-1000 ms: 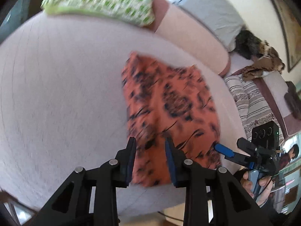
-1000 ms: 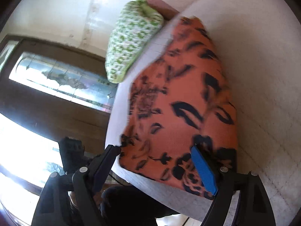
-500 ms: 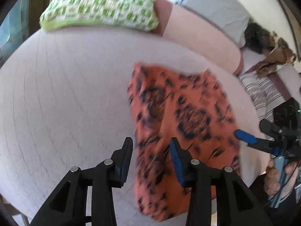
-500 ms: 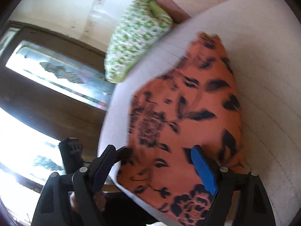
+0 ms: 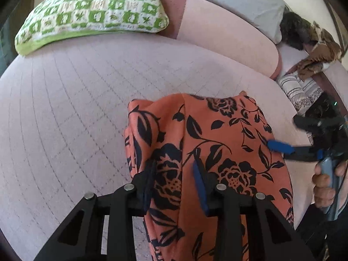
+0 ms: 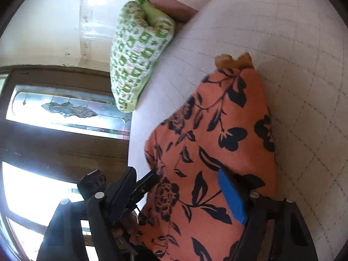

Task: Fold small clothes

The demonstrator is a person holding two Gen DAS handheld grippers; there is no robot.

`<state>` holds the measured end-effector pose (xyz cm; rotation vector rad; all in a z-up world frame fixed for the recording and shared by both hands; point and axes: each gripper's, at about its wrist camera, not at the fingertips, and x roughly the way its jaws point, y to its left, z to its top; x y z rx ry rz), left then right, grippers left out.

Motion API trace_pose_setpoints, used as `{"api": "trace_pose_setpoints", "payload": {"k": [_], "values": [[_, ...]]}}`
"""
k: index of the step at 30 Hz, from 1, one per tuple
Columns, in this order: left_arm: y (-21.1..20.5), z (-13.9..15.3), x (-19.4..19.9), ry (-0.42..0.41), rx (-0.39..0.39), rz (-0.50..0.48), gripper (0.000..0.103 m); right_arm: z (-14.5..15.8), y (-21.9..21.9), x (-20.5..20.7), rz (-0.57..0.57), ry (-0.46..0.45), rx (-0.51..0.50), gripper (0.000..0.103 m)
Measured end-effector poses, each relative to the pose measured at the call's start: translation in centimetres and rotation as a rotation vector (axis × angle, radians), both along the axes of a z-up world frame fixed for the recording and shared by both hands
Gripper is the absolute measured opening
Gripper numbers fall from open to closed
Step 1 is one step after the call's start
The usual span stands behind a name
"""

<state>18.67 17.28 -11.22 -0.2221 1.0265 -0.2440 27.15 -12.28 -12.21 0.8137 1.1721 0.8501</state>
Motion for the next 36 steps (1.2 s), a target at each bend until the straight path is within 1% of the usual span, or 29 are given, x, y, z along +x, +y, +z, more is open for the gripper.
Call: {"api": "trace_pose_setpoints", "payload": {"k": [2,3,5,7,8,10,12,14,16,19,22,23,26,27,29,32,33,34,36], "values": [[0.0,-0.2,0.4,0.005,0.0,-0.006,0.036,1.1,0.3,0.7,0.004,-0.055,0.011,0.081],[0.1,-0.2,0.5,0.003,-0.004,-0.005,0.036,1.2,0.3,1.4,-0.01,-0.065,0.009,0.081],[0.2,-0.5,0.8,0.002,-0.014,0.001,0.036,-0.3,0.3,3.3,-0.04,-0.031,-0.028,0.082],[0.3,-0.2,-0.2,0.0,-0.023,0.006,0.036,-2.5,0.0,4.3,-0.067,0.037,-0.076,0.082],[0.2,-0.2,-0.2,0.0,-0.019,0.01,0.036,-2.6,-0.3,4.0,-0.083,0.042,-0.045,0.082],[0.0,-0.1,-0.2,-0.003,-0.01,0.008,0.036,-1.1,-0.7,2.9,-0.087,0.002,-0.013,0.082],[-0.1,0.1,-0.3,-0.002,0.001,0.011,0.036,0.4,-0.8,1.4,-0.058,-0.027,0.019,0.082],[-0.4,0.4,-0.7,-0.003,0.018,0.017,0.036,1.2,-0.5,-0.7,-0.024,-0.044,0.031,0.082],[-0.9,0.9,-1.4,-0.011,0.046,0.017,0.036,1.3,-0.8,-2.5,0.011,-0.038,0.041,0.082],[-1.3,2.0,-2.9,-0.031,0.065,0.007,0.037,1.2,-0.4,-5.8,0.06,-0.037,0.04,0.082],[-1.9,2.6,-4.5,-0.048,0.098,0.011,0.037,1.0,0.3,-8.1,0.079,-0.044,0.025,0.082],[-2.3,2.7,-5.2,-0.06,0.123,0.014,0.037,0.7,0.3,-8.7,0.08,-0.044,0.026,0.082],[-3.2,2.4,-6.6,-0.066,0.17,0.048,0.039,-1.1,0.7,-9.1,0.038,-0.045,-0.029,0.082],[-3.4,2.1,-7.0,-0.061,0.188,0.058,0.039,-1.5,0.7,-9.0,0.018,-0.03,-0.027,0.082],[-3.7,1.8,-7.4,-0.052,0.224,0.079,0.039,-0.8,0.5,-9.3,0.005,-0.029,-0.022,0.082],[-3.5,2.2,-8.3,-0.063,0.202,0.103,0.041,1.4,0.3,-10.2,0.023,-0.092,-0.014,0.082],[-3.5,2.2,-8.5,-0.065,0.198,0.111,0.042,1.5,0.4,-10.3,0.021,-0.101,-0.026,0.082],[-3.5,2.3,-8.7,-0.068,0.19,0.116,0.043,1.1,0.4,-10.2,0.009,-0.093,-0.053,0.085],[-3.7,2.3,-9.0,-0.068,0.196,0.113,0.044,-0.6,0.4,-9.6,0.006,-0.046,-0.06,0.086]]}}
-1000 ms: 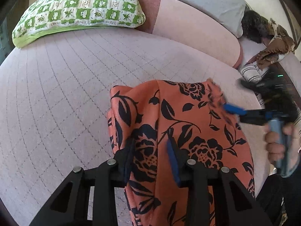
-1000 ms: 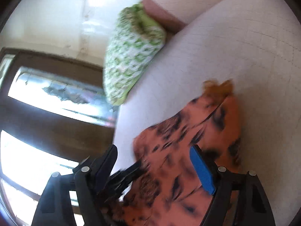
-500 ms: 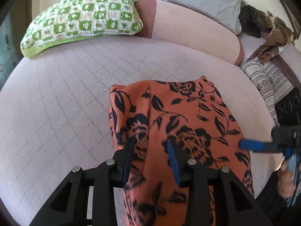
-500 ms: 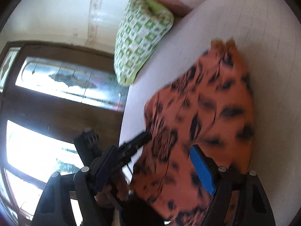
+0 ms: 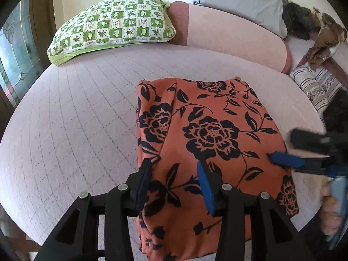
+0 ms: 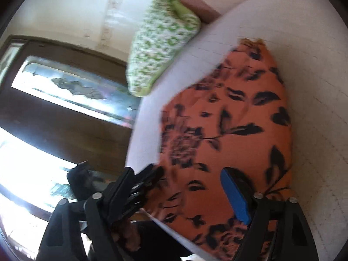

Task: Fold small clothes

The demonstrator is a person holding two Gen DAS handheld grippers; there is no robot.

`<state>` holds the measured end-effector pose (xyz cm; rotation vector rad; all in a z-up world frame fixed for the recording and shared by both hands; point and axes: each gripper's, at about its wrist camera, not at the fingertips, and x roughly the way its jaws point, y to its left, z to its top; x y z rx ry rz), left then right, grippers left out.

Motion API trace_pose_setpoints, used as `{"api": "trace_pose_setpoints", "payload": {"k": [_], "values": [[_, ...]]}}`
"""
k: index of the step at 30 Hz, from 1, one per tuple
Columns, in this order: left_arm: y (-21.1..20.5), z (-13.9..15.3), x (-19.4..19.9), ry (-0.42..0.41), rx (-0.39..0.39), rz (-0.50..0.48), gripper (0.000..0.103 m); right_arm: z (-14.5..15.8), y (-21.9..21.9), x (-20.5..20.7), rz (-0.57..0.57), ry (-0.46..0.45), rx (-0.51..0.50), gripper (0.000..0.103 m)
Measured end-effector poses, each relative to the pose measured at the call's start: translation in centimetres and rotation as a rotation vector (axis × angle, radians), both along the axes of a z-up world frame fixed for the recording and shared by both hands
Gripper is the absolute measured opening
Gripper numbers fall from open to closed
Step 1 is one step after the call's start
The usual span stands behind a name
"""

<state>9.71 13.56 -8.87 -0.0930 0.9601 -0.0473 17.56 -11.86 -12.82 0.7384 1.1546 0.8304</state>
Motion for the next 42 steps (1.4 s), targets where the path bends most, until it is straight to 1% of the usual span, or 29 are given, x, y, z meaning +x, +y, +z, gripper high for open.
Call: {"api": "trace_pose_setpoints", "payload": {"k": [1,3,6,8,10,11,13,14,15,17,18,20,22,24,26,28,29,31,32,33,34,35,36,37,38,39,40,41,42], "values": [[-0.1,-0.1,0.0,0.004,0.006,0.0,0.044,-1.0,-0.2,0.3,-0.005,0.018,0.02,0.085],[-0.2,-0.2,-0.1,0.01,0.017,0.002,0.044,-0.3,-0.5,0.2,-0.027,0.028,0.041,0.085],[-0.1,-0.2,-0.3,0.011,0.016,0.008,0.044,1.7,-0.2,-0.3,-0.003,-0.044,0.019,0.085],[-0.1,-0.2,-0.4,0.011,0.016,0.01,0.045,1.9,0.1,-0.3,0.008,-0.064,0.008,0.085],[-0.1,-0.3,-0.4,0.013,0.016,0.008,0.046,0.0,0.3,0.4,-0.004,-0.013,-0.047,0.086],[0.0,-0.4,-0.4,0.018,0.015,0.008,0.046,-0.9,0.1,0.7,-0.007,0.012,-0.023,0.086],[0.3,-0.4,-0.6,0.021,0.019,0.016,0.047,0.1,-0.5,0.6,-0.024,0.019,0.006,0.085],[0.6,-0.2,-0.9,0.019,0.013,0.021,0.047,1.1,-1.0,0.3,-0.036,-0.003,0.004,0.085],[0.9,0.1,-1.2,0.017,-0.003,0.031,0.047,2.5,-1.9,-0.2,-0.042,-0.055,0.006,0.085],[1.0,0.9,-1.7,-0.015,-0.026,0.03,0.051,3.5,-3.6,-1.0,-0.048,-0.099,0.004,0.085],[0.8,1.4,-1.9,-0.036,-0.031,0.022,0.053,3.3,-4.6,-1.4,-0.059,-0.096,-0.004,0.085],[0.2,2.0,-1.8,-0.069,-0.03,-0.005,0.056,1.5,-6.9,-1.8,-0.09,-0.036,-0.037,0.086],[-0.7,1.7,-1.0,-0.059,-0.016,-0.024,0.056,-1.4,-8.3,-2.5,-0.098,0.064,-0.009,0.086],[-1.3,0.8,-0.1,-0.039,0.004,-0.042,0.056,-2.8,-8.1,-3.5,-0.085,0.106,0.018,0.086],[-1.7,-1.0,0.7,0.011,0.059,-0.045,0.056,-3.6,-7.6,-4.2,-0.064,0.12,0.019,0.086],[-1.7,-1.6,0.7,-0.003,0.069,-0.045,0.058,-3.2,-6.6,-4.5,-0.026,0.095,0.001,0.085],[-1.7,-1.7,0.7,-0.007,0.067,-0.042,0.058,-3.1,-6.2,-4.5,-0.007,0.094,-0.004,0.082],[-1.6,-1.8,0.8,-0.008,0.062,-0.033,0.059,-3.1,-5.5,-4.6,0.01,0.101,-0.022,0.042],[-1.3,-2.0,0.9,-0.004,0.056,-0.027,0.06,-2.8,-5.3,-4.8,0.006,0.084,-0.042,0.031],[-1.3,-2.1,0.9,-0.003,0.054,-0.026,0.06,-2.0,-5.4,-5.0,-0.002,0.053,-0.048,0.024],[-1.3,-2.1,0.8,-0.006,0.053,-0.029,0.061,-1.5,-5.5,-5.3,-0.019,0.028,-0.059,0.02],[-1.3,-2.3,0.8,-0.007,0.056,-0.034,0.061,-1.6,-5.6,-5.4,-0.029,0.021,-0.074,0.02],[-1.5,-2.3,0.9,-0.006,0.061,-0.035,0.062,-2.5,-5.7,-5.3,-0.027,0.041,-0.104,0.019],[-1.7,-2.4,0.9,-0.006,0.068,-0.037,0.062,-4.7,-5.7,-5.2,-0.007,0.116,-0.119,0.019],[-1.9,-2.4,0.8,-0.013,0.083,-0.04,0.062,-5.1,-6.1,-5.2,-0.013,0.134,-0.088,0.02],[-2.0,-2.3,0.6,-0.015,0.087,-0.04,0.062,-4.5,-6.5,-5.2,-0.017,0.125,-0.068,0.027],[-1.9,-2.3,0.6,-0.016,0.084,-0.039,0.062,-3.3,-6.8,-5.3,-0.018,0.09,-0.058,0.032],[-1.8,-2.3,0.6,-0.015,0.075,-0.038,0.063,-2.0,-7.2,-5.3,-0.018,0.047,-0.051,0.043],[-1.8,-2.3,0.6,-0.015,0.07,-0.038,0.063,-1.0,-7.8,-5.2,-0.028,0.017,-0.04,0.082]]}}
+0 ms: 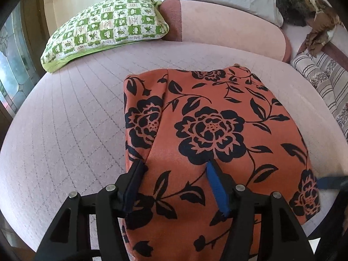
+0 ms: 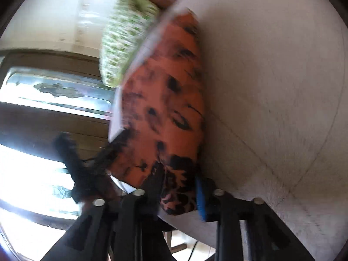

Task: Fold small clothes

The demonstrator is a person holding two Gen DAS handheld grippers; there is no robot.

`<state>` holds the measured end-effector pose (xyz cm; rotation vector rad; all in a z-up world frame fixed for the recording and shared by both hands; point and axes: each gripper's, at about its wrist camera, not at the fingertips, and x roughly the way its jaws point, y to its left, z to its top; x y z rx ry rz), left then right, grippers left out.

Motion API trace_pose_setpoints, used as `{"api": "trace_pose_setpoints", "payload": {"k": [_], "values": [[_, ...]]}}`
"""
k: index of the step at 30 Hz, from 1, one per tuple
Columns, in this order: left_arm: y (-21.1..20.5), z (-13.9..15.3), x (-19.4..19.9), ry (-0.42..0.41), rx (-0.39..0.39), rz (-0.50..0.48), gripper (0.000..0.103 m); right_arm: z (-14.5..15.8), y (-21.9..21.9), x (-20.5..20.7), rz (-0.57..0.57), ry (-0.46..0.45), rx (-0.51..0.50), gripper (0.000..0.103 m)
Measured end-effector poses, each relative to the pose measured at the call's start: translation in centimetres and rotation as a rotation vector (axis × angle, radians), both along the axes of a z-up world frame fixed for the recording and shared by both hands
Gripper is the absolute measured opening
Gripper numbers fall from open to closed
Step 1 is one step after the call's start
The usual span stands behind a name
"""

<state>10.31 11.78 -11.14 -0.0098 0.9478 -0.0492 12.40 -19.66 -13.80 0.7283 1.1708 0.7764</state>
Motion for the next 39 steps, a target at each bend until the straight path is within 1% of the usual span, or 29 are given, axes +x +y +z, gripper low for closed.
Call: {"api": "trace_pose_setpoints", "payload": {"k": [1,3,6,7,8,9,10,12,13,14,15,16,17,19,20,21,22,24,27,28,29,30,31,32,33,34,36,38,39], "values": [[0.0,0.0,0.0,-0.002,0.0,-0.001,0.063,0.8,-0.8,0.3,-0.038,-0.032,0.011,0.096],[0.0,0.0,-0.1,-0.009,0.002,-0.006,0.063,1.4,-1.2,1.8,-0.075,-0.061,0.015,0.096],[0.2,0.0,-0.1,-0.011,-0.004,-0.009,0.063,-0.3,-1.1,5.5,-0.081,-0.003,0.04,0.096],[0.3,-0.1,-0.2,-0.013,-0.006,-0.01,0.063,-1.5,-0.1,6.7,-0.039,0.039,0.07,0.089],[0.3,0.0,-0.2,-0.014,-0.007,-0.012,0.063,-2.1,1.1,7.3,-0.024,0.066,0.082,0.079],[0.4,-0.1,-0.3,-0.016,-0.005,-0.011,0.064,-2.9,1.8,7.7,-0.008,0.106,0.086,0.052],[0.5,-0.1,-0.3,-0.017,-0.005,-0.01,0.064,-2.5,2.4,7.5,-0.012,0.091,0.04,0.037],[0.9,-0.2,-0.3,-0.018,-0.024,-0.012,0.064,-0.8,2.5,6.4,-0.02,-0.002,-0.001,0.032],[0.9,-0.3,-0.3,-0.019,-0.029,-0.015,0.064,-1.1,2.5,6.2,-0.036,-0.002,-0.011,0.031],[0.9,-0.4,-0.2,-0.018,-0.03,-0.022,0.065,-2.6,2.6,6.3,-0.045,0.035,-0.054,0.031],[0.8,-0.4,-0.2,-0.02,-0.023,-0.027,0.065,-3.6,2.5,6.4,-0.051,0.062,-0.06,0.031],[0.7,-0.4,-0.2,-0.022,-0.012,-0.029,0.065,-3.5,2.4,6.5,-0.047,0.056,-0.036,0.031],[0.7,-0.4,-0.2,-0.023,-0.009,-0.026,0.065,-2.6,2.5,6.4,-0.031,0.016,-0.03,0.031],[0.9,-0.5,-0.1,-0.022,-0.023,-0.02,0.065,-1.2,2.5,6.6,-0.009,-0.011,-0.017,0.041],[1.0,-0.5,-0.1,-0.022,-0.033,-0.017,0.065,-1.0,2.2,6.8,-0.013,-0.013,-0.012,0.05],[1.0,-0.5,-0.1,-0.022,-0.038,-0.016,0.065,-0.8,1.7,7.2,-0.04,-0.02,0.0,0.071],[0.8,-0.5,-0.2,-0.024,-0.029,-0.017,0.065,-0.7,0.9,8.1,-0.094,-0.029,0.008,0.08],[0.7,-0.5,-0.2,-0.025,-0.024,-0.02,0.066,-1.6,0.5,9.8,-0.118,0.007,0.026,0.081],[0.9,-0.5,-0.2,-0.024,-0.036,-0.022,0.065,-3.6,1.4,12.8,-0.122,0.073,0.043,0.081],[0.9,-0.5,-0.2,-0.025,-0.035,-0.024,0.065,-4.0,2.2,13.7,-0.099,0.085,0.066,0.072],[1.0,-0.5,-0.2,-0.025,-0.035,-0.025,0.066,-3.4,3.3,14.6,-0.079,0.072,0.067,0.055],[1.1,-0.5,-0.2,-0.026,-0.038,-0.024,0.066,-2.7,4.0,14.7,-0.077,0.047,0.031,0.029],[1.2,-0.6,-0.2,-0.026,-0.042,-0.024,0.066,-1.7,4.4,14.3,-0.078,-0.002,0.013,0.027],[1.3,-0.6,-0.2,-0.027,-0.049,-0.024,0.066,-1.4,4.7,14.0,-0.085,-0.034,-0.015,0.027],[1.2,-0.6,-0.2,-0.027,-0.05,-0.027,0.066,-2.5,4.9,14.0,-0.096,-0.001,-0.05,0.027],[1.1,-0.7,-0.2,-0.029,-0.045,-0.03,0.066,-3.9,4.2,14.0,-0.106,0.045,-0.047,0.027],[1.0,-0.6,-0.2,-0.031,-0.035,-0.036,0.066,-3.9,3.5,13.6,-0.114,0.04,0.004,0.028],[1.6,-0.2,-0.2,-0.027,-0.076,-0.031,0.065,-2.2,3.5,13.1,-0.119,0.01,-0.028,0.038],[2.1,0.2,-0.2,-0.028,-0.117,-0.026,0.065,-1.3,3.5,12.8,-0.119,-0.016,-0.069,0.064]]}}
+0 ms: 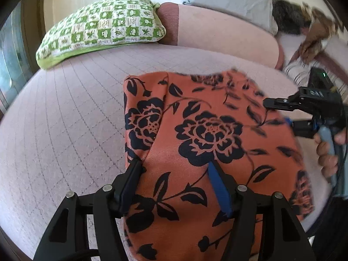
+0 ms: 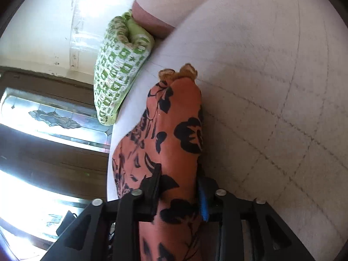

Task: Fold small clothes

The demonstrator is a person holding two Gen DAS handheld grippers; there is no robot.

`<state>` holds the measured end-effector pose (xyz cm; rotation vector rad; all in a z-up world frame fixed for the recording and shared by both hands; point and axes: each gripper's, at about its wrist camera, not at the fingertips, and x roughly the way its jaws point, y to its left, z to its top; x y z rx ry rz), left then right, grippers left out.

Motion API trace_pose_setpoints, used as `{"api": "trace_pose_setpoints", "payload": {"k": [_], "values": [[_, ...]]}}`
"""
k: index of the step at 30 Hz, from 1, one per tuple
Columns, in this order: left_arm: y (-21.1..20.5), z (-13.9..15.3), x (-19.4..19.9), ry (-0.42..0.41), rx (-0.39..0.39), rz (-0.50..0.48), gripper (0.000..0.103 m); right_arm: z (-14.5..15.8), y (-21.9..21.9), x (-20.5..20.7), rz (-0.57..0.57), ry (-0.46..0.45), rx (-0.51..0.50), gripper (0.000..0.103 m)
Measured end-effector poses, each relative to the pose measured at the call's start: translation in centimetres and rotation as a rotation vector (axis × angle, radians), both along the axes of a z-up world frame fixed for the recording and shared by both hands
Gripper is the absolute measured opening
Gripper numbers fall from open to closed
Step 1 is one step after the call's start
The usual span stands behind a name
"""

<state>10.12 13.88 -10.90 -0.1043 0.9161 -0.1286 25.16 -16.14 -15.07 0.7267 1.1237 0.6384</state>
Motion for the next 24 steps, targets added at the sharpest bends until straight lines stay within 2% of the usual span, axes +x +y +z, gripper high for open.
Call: {"api": "trace_pose_setpoints", "payload": {"k": [1,3,4,5,7,8,12,14,15,16,17,19,21,22,23,24], "values": [[1.0,0.8,-0.2,-0.01,-0.065,0.022,0.065,1.3,-0.1,-0.6,-0.016,-0.046,-0.059,0.08],[3.2,2.1,-0.8,-0.04,-0.166,0.079,0.066,4.2,-0.3,-2.4,-0.037,-0.146,-0.136,0.08],[4.2,2.3,-1.0,-0.039,-0.207,0.1,0.069,5.3,0.1,-3.0,-0.023,-0.176,-0.137,0.08],[5.5,2.3,-1.2,-0.016,-0.262,0.121,0.069,6.5,0.5,-4.0,-0.005,-0.211,-0.134,0.08],[7.3,1.3,-1.6,0.081,-0.373,0.138,0.069,8.0,2.2,-5.9,0.081,-0.264,-0.109,0.08],[7.8,0.8,-2.3,0.126,-0.426,0.138,0.069,8.5,3.1,-6.7,0.12,-0.28,-0.106,0.08],[7.2,0.7,-5.2,0.158,-0.521,0.087,0.069,7.5,5.6,-8.5,0.208,-0.283,-0.151,0.08],[6.6,-0.1,-6.1,0.186,-0.55,0.085,0.069,6.4,6.3,-8.7,0.232,-0.262,-0.154,0.08],[6.3,-0.6,-6.1,0.197,-0.54,0.089,0.069,6.0,6.5,-8.7,0.239,-0.253,-0.16,0.08],[6.2,-1.2,-5.8,0.212,-0.524,0.1,0.049,5.3,6.8,-8.6,0.241,-0.239,-0.172,0.08],[6.1,-1.8,-5.6,0.235,-0.517,0.106,0.016,4.9,7.0,-8.7,0.24,-0.23,-0.177,0.08],[6.7,-2.0,-5.7,0.235,-0.532,0.139,0.014,4.7,6.1,-8.9,0.228,-0.212,-0.153,0.08],[6.2,-0.3,-6.4,0.163,-0.491,0.098,0.014,5.0,5.8,-8.9,0.22,-0.2,-0.136,0.08],[5.9,-0.5,-6.3,0.171,-0.471,0.085,0.014,5.0,6.0,-8.6,0.218,-0.195,-0.133,0.08],[5.9,-2.0,-5.9,0.239,-0.465,0.108,0.015,4.5,6.1,-8.3,0.221,-0.179,-0.134,0.08],[6.2,-3.4,-5.5,0.295,-0.492,0.128,0.017,4.0,6.2,-8.1,0.228,-0.162,-0.128,0.08]]}}
